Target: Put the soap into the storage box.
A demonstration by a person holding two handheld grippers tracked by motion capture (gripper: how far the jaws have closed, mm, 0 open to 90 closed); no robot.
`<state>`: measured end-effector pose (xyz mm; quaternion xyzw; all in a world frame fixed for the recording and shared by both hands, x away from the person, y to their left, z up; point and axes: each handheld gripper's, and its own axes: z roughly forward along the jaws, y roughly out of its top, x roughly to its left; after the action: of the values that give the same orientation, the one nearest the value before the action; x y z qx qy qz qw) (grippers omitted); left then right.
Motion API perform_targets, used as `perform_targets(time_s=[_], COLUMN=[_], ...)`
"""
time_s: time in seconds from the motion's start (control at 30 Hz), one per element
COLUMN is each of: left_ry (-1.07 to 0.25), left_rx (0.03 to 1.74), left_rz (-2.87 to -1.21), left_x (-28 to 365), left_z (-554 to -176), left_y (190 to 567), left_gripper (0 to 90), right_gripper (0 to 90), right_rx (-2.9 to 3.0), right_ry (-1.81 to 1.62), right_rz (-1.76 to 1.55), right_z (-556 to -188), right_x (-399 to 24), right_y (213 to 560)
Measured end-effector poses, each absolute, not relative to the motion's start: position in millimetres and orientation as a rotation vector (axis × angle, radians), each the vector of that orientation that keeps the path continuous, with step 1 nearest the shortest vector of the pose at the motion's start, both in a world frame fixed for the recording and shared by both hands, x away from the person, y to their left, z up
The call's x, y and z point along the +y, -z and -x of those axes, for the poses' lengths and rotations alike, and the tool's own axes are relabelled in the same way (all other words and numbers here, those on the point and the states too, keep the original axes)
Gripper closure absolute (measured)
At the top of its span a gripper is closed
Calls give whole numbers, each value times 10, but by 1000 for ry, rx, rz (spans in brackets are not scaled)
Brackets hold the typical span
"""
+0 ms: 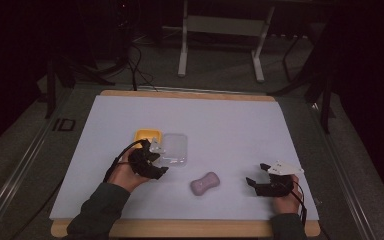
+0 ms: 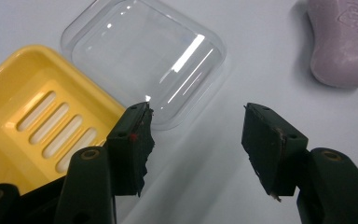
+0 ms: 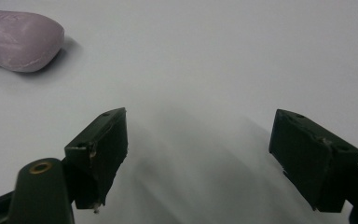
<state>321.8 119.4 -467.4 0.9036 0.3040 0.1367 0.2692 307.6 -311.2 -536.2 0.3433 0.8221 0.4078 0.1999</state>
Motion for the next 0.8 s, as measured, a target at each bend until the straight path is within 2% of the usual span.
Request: perform_targets(time_s=[0.8], left_ry=[-367], left_rx=[740], left_rz=[-2489], left_x=[959], left_z=[-3258], left_y=[4526], left_gripper=[416], right_gripper=[193], right_rx=[2303], right_ry=[-1153], right_rz=[-958], right_z=[-3078], right_x=[-3116], right_y=[5362])
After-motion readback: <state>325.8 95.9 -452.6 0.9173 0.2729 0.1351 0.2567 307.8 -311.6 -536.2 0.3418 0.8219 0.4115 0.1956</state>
